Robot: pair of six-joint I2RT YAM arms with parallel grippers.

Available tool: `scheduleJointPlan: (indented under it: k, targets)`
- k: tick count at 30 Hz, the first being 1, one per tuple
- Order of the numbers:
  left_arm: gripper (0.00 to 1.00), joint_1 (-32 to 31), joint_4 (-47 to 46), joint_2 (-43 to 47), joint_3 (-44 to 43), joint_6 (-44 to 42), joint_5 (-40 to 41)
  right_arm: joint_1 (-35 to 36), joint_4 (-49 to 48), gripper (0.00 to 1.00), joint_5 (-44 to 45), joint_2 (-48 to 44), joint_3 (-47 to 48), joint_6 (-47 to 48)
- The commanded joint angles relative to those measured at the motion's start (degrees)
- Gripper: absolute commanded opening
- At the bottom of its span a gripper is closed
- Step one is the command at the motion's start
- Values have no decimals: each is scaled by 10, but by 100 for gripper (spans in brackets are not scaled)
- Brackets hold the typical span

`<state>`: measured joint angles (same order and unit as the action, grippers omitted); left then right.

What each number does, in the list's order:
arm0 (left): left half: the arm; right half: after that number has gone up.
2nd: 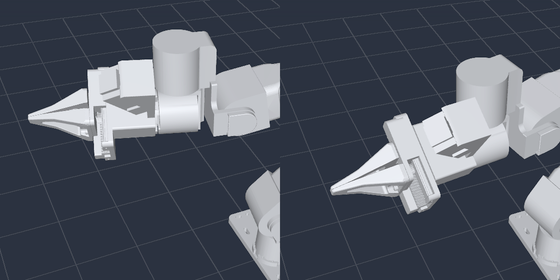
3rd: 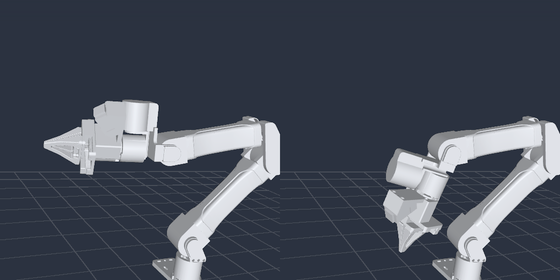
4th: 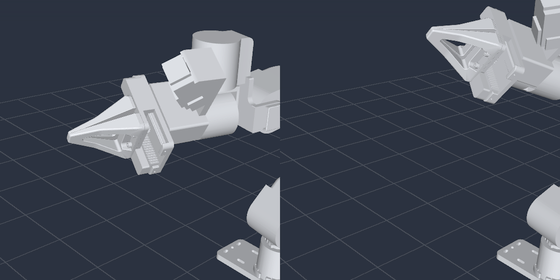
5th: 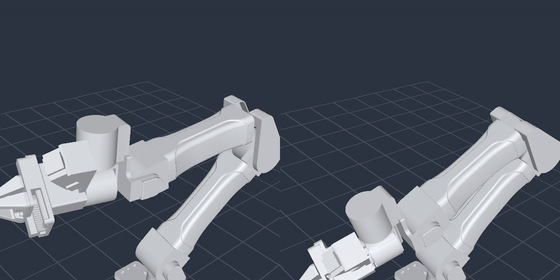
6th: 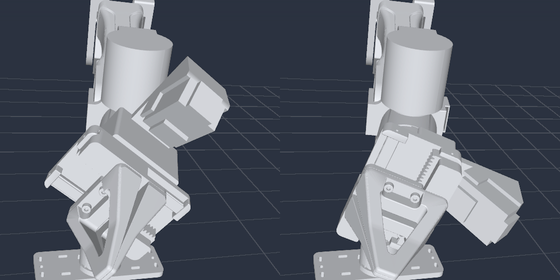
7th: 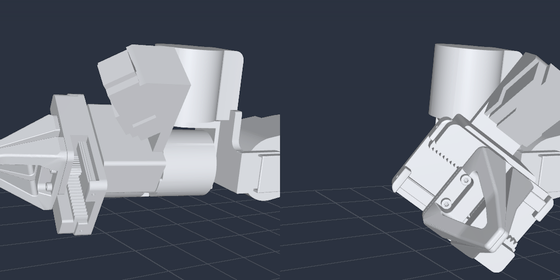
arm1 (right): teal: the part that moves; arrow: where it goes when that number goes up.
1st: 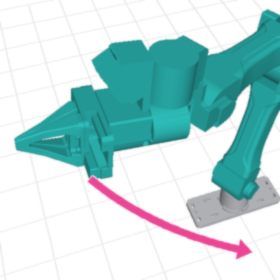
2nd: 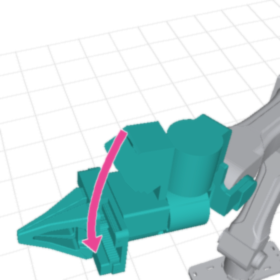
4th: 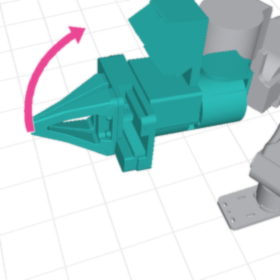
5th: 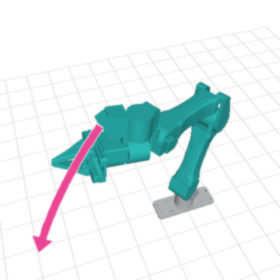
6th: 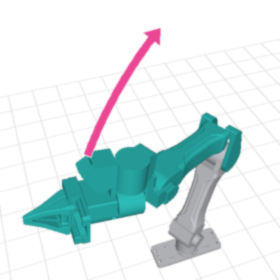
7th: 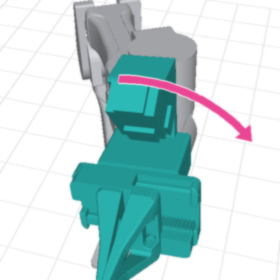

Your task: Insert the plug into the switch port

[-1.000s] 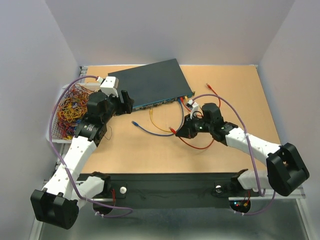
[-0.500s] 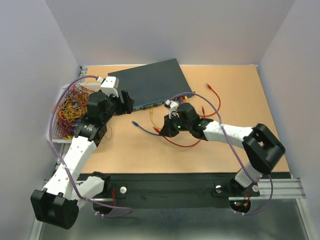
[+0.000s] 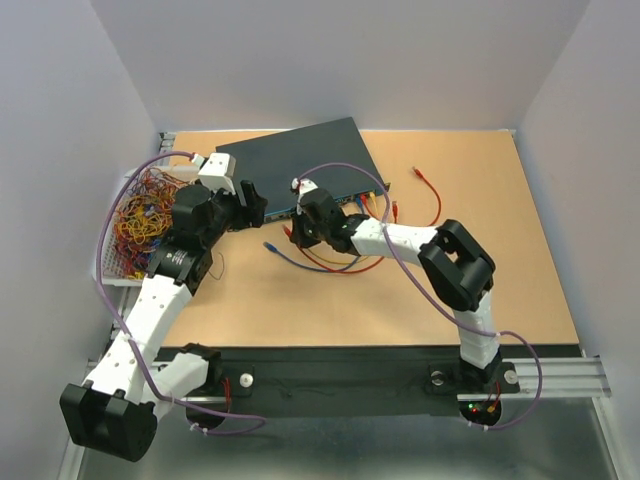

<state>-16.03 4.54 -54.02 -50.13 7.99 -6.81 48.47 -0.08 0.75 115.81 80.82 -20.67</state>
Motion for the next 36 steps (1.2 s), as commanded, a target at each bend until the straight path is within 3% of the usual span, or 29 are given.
scheduleJointPlan:
  k: [1,7,11,17,20,24,26,36]
  targets:
    - [79,1,-20,15,3,-2,13,1,32,0,50,6,36,5]
    - [79,1,-22,21,2,-2,15,1,25,0,30,-84,-27,26]
    - [79,2,-43,37,-1,4,-68,1,31,1,3,-195,-74,25]
    - [82,1,-117,73,-1,51,-196,1,115,0,66,-345,-112,-4]
    - [81,2,-199,98,20,88,-266,0,123,0,-3,-398,-102,-21]
    - [80,1,-322,133,62,164,-328,0,120,0,-181,-413,-77,-70]
    - [80,1,-360,147,71,196,-337,0,112,1,-216,-419,-74,-90]
    - [75,2,-589,194,123,342,-405,0,-99,0,-430,-417,-88,-211]
